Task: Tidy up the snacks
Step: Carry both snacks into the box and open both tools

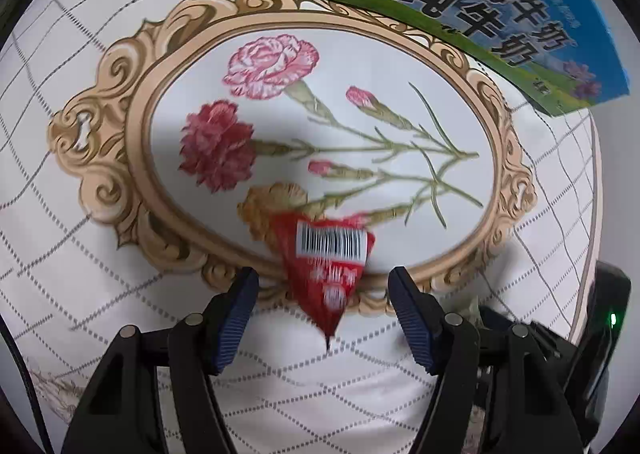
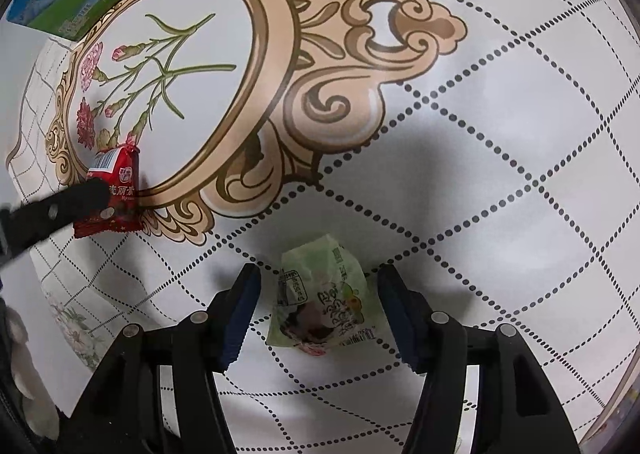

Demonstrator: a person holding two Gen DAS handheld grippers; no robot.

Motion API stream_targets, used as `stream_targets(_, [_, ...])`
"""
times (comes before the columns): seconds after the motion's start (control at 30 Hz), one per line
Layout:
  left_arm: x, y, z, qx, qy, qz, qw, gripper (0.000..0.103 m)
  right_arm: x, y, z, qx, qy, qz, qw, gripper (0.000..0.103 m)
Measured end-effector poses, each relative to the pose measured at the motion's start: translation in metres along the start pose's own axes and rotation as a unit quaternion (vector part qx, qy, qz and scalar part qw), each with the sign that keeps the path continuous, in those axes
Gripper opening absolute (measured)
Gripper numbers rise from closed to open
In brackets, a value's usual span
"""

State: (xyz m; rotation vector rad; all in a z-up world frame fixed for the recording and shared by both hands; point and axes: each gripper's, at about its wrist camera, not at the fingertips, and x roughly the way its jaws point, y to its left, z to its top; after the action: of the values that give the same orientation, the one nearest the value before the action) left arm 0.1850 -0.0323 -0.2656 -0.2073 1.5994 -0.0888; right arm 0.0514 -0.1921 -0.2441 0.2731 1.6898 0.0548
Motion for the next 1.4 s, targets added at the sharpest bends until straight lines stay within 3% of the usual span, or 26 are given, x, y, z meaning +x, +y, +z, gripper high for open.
stream_targets(0.07, [0.006,-0.005,0.006,0.009,-0.001,0.006,0.9999,0.063,-0.001,0.001,0.0,-0.002,0.0,-0.005,1.0,0.064])
stream_targets(0.1, [0.011,-0.006,0.008,0.013,-0.001,0.008,0.9999,0.047,-0.002,0.001,-0.001,-0.004,-0.001,-0.008,1.0,0.063])
stream_targets(0.13, [0.016,-0.008,0.01,0.021,0.005,0.015,0.9997,0.041,-0.002,0.002,0.0,-0.007,-0.001,-0.013,1.0,0.06])
stream_targets(0.2, [0.024,-0.015,0.007,0.031,0.006,0.021,0.9993,0.041,-0.003,0.005,-0.001,-0.02,-0.006,-0.032,0.999,0.051])
stream_targets(0.3, [0.024,-0.027,0.002,0.048,0.001,0.028,0.9984,0.041,-0.008,0.008,-0.002,-0.034,-0.012,-0.036,0.999,0.047])
stream_targets(0.33, [0.02,-0.031,-0.014,0.049,0.002,0.026,0.9985,0.041,-0.01,0.008,-0.003,-0.036,-0.014,-0.035,0.999,0.047])
stream_targets(0.37, [0.008,-0.027,-0.03,0.05,0.001,0.023,0.9985,0.04,-0.014,0.009,-0.004,-0.037,-0.019,-0.031,0.999,0.047])
stream_targets(0.5, [-0.013,-0.04,-0.037,0.061,-0.012,0.004,0.998,0.04,-0.031,0.012,-0.006,-0.038,-0.035,-0.011,0.999,0.046])
stream_targets(0.7, [-0.083,-0.075,-0.026,0.08,-0.06,-0.043,0.994,0.04,-0.085,0.016,0.009,-0.04,-0.075,0.029,0.996,0.046])
stream_targets(0.83, [-0.131,-0.08,-0.007,0.093,-0.105,-0.071,0.9876,0.04,-0.138,0.02,0.025,-0.042,-0.12,0.053,0.99,0.046])
stream_targets(1.0, [-0.183,-0.074,0.031,0.11,-0.143,-0.073,0.9809,0.041,-0.214,0.026,0.06,-0.046,-0.193,0.076,0.977,0.046])
stream_targets(1.27, [-0.193,-0.052,0.116,0.09,-0.155,-0.014,0.9837,0.041,-0.277,0.034,0.144,-0.041,-0.283,0.03,0.958,0.046])
stream_targets(1.4, [-0.178,-0.039,0.154,0.082,-0.144,0.036,0.9855,0.041,-0.27,0.032,0.176,-0.037,-0.283,-0.001,0.958,0.046])
